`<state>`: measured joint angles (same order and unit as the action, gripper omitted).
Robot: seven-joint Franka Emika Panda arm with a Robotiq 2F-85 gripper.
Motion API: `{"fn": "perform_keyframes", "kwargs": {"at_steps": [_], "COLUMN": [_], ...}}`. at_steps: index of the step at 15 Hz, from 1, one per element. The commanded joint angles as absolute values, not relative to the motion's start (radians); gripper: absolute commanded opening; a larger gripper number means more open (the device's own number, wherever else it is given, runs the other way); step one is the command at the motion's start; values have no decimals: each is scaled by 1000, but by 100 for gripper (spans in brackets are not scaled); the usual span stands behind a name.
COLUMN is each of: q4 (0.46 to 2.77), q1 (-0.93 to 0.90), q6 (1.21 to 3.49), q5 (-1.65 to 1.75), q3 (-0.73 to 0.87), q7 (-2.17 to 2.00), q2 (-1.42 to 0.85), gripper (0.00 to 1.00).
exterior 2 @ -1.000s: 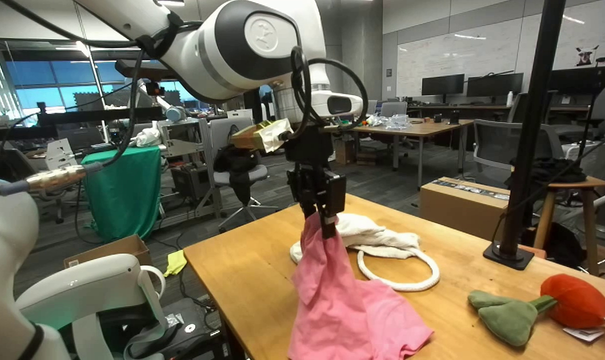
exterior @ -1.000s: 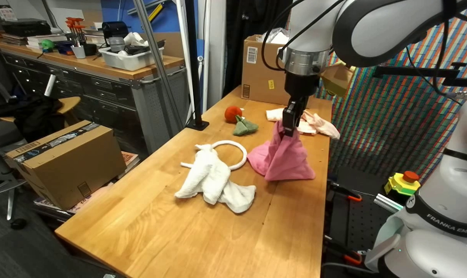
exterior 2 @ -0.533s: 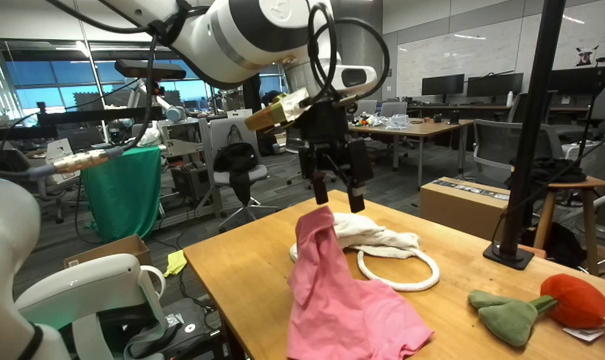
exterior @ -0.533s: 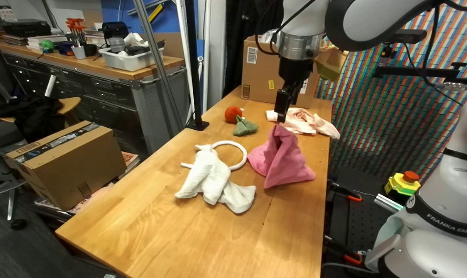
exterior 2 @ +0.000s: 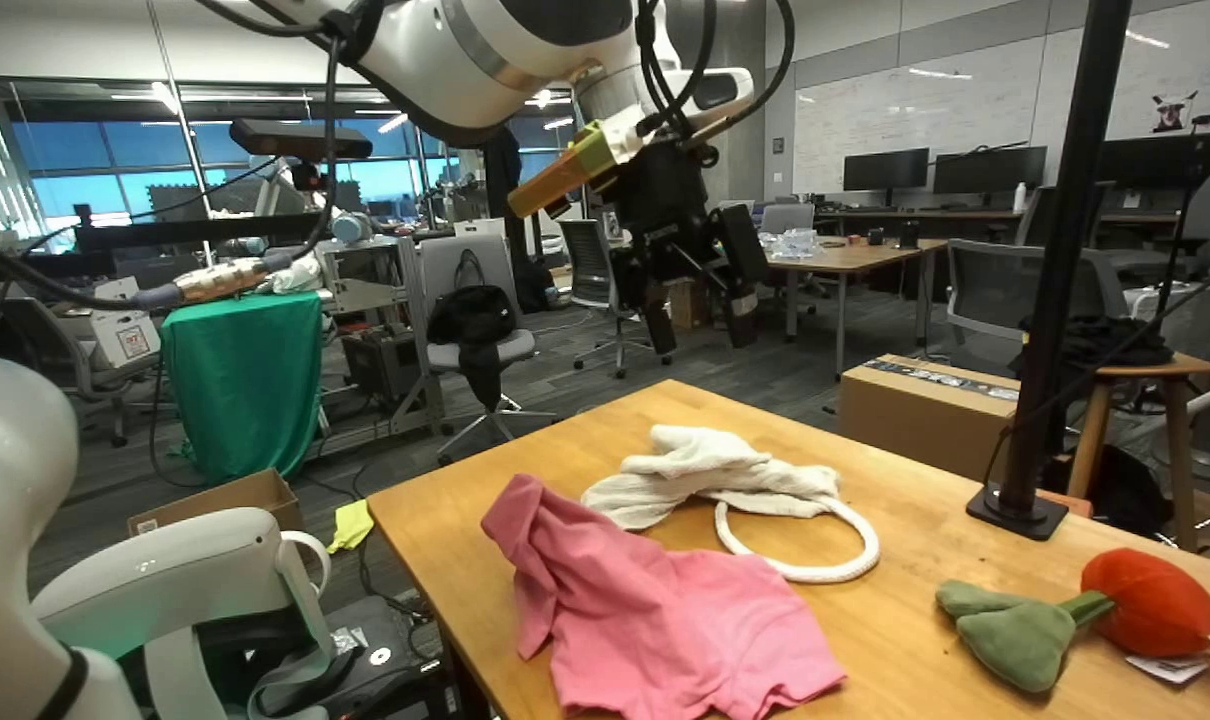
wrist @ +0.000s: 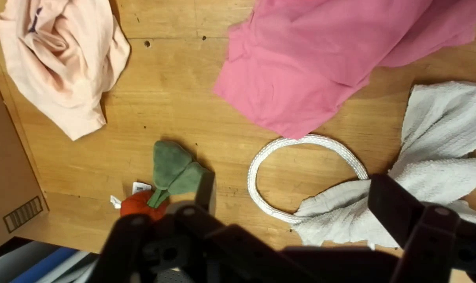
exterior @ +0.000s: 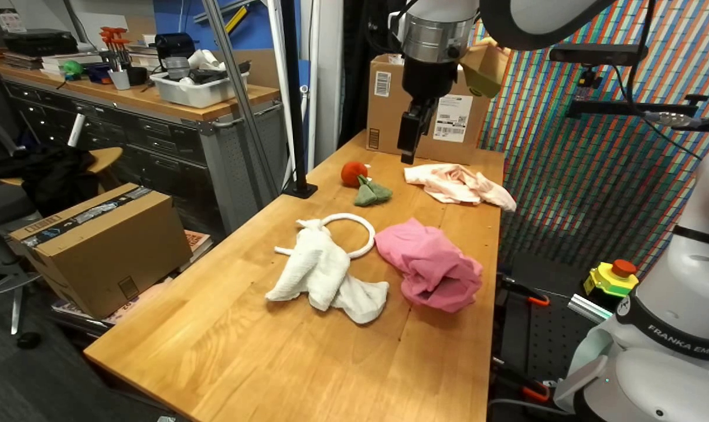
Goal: Move the peach shirt and then the radish to the right, move the pink shirt forwards, move the towel to the front left side of the table
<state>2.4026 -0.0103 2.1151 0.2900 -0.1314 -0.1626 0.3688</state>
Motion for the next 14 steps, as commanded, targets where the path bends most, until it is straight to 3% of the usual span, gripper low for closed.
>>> {"fn": "perform_keyframes", "kwargs": {"at_steps": [1, 14], "q4": [2324, 2169], "q1": [-34, -148], "q6": [2155, 2331], "q5": [304, 263], "q3": [-136, -164], "q7": [-113, -38], "q2": [245, -82], "gripper": [100, 100]}}
